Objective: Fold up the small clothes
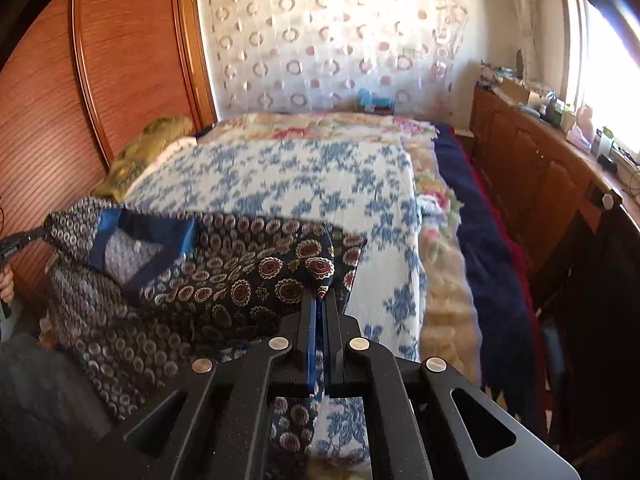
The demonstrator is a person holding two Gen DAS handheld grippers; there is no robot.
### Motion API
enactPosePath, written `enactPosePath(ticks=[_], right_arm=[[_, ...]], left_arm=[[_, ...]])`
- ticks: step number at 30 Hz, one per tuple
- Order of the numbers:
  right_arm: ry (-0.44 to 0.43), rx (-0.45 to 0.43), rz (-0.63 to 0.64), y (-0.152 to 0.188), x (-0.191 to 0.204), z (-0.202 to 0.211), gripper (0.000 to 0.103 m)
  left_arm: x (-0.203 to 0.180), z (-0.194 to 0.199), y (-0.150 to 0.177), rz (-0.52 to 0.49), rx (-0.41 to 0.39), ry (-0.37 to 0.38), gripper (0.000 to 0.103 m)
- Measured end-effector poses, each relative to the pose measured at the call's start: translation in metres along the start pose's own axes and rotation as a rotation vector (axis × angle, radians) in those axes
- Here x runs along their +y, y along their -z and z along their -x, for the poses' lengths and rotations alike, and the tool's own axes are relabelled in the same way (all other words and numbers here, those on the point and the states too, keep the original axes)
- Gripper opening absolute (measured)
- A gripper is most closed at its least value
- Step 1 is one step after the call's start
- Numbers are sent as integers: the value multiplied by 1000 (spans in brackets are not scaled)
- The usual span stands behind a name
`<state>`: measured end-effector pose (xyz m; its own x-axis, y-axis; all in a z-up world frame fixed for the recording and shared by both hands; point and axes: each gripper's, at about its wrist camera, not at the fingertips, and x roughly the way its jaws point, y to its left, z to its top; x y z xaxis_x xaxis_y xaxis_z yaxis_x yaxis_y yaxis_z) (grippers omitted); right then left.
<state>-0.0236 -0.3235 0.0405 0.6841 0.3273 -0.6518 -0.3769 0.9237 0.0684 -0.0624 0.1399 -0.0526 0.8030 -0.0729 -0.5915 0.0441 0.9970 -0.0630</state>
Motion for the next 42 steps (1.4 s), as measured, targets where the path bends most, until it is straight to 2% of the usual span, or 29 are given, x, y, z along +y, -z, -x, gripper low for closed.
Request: enactPosePath(ticks=[2,3,5,6,7,8,9,10,12,16,24,33,38,42], right_arm=[[-14,5,-2,-6,-2,-4,1],[-21,4,-2,-10,-3,-4,1],[-22,-17,11,-18,-2,-4,3],[-34,-34,19,-23,-1,0,4],[-40,-46,24,-27,-2,-2,8],[-41,-58,33,-31,3,-2,13],[-38,-69,41,-34,3,-1,29],[-31,-78,45,-36,3,-1,47],[-29,-91,43,-41,1,-2,52],[-19,-77,27,-48,-5,-23,54],[-39,66,-13,-62,-16,-100,55],[-88,154,-35,-61,-22,-140,55],[-100,178,-33,-62,-21,-147,55],[-91,194,-7,-62,-16,-151,54]], left_arm=[[-2,3,-5,2,-28,16,35],[-2,7,-4,1,-42,21,41],[-3,8,-10,-8,-56,24,44],[-5,7,-14,-12,-61,18,52],[-5,5,-17,-15,-67,16,56],[-6,2,-20,-22,-67,15,67],[-6,-2,-23,-24,-68,17,72],[-5,-7,-27,-27,-65,22,72],[-4,-18,-33,-31,-54,21,73],[0,-45,-44,-41,-26,34,73],[19,-105,-56,-27,105,28,73],[33,-141,-46,50,223,76,73],[34,-143,-44,70,233,100,73],[30,-147,-44,72,246,136,66]])
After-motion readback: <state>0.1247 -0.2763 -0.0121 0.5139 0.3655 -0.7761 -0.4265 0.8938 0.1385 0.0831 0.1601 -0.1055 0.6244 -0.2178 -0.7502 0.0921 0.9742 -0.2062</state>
